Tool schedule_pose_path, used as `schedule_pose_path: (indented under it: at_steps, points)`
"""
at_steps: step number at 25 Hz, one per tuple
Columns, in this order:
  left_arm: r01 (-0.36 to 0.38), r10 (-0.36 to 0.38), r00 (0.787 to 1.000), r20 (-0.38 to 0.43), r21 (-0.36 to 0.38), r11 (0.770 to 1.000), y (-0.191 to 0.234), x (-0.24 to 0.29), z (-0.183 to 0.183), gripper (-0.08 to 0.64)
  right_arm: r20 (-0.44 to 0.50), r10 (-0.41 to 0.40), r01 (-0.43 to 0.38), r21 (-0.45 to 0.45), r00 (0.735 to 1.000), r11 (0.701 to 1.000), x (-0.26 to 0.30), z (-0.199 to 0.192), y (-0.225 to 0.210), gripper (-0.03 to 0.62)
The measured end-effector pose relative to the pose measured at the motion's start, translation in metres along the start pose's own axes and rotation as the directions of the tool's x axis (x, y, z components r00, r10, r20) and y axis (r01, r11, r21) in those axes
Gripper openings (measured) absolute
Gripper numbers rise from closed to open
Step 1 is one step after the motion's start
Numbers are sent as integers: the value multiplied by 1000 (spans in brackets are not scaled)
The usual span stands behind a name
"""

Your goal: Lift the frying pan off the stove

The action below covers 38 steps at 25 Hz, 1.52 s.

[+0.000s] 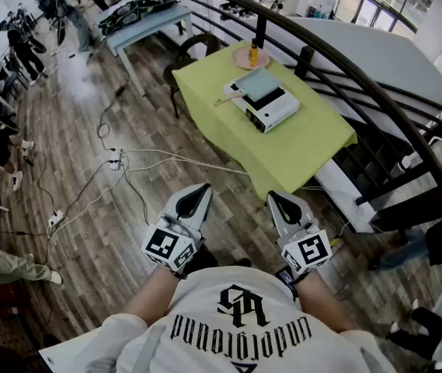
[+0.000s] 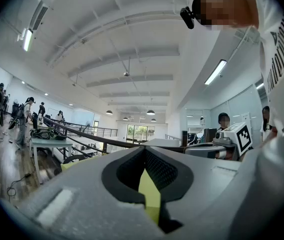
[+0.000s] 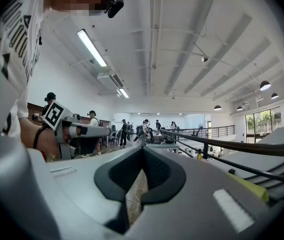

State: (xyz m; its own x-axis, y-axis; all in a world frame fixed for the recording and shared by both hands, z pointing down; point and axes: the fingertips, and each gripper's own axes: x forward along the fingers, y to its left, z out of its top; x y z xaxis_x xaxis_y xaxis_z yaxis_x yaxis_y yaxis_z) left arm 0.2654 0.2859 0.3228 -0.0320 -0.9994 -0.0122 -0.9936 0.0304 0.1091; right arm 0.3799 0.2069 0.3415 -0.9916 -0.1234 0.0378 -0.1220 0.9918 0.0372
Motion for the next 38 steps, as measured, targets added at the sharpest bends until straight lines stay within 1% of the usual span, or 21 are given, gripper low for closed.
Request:
schedule_pose_path:
  at_steps: [9,12,15,22,26,30,34,38]
  points:
    - [0,0,1000,-19,-17,1000,15,8,-3,6,-3,-1,1,6,1000,1000,17,-2,-6,2]
    - [-7,6,1000,-18,-27,1000,29,10,-5,6,-4,8,-8,23,1000,1000,30,-3,-6,2]
    - [-9,9,1000,-17,-33,999,48,12,-8,6,-12,14,-14,18,1000,1000,48,-6,-4,2]
    - [-10,9,1000,-17,-51,999,120,20,-3,6,-43,21,-20,20,999,1000,118,-10,-2,2]
    - [12,-13,1000,-25,-45,999,168,19,6,6,-52,15,-14,11,999,1000,167,-9,5,2]
    - [33,-34,999,-19,-33,999,213,16,20,6,-55,-12,14,32,998,999,214,-7,8,2]
    - [62,-63,998,-29,-43,997,243,13,21,6,-61,-12,14,30,998,999,252,-10,18,2]
    - [61,-64,997,-44,-53,997,267,15,14,6,-74,10,-7,42,997,999,282,-18,26,2]
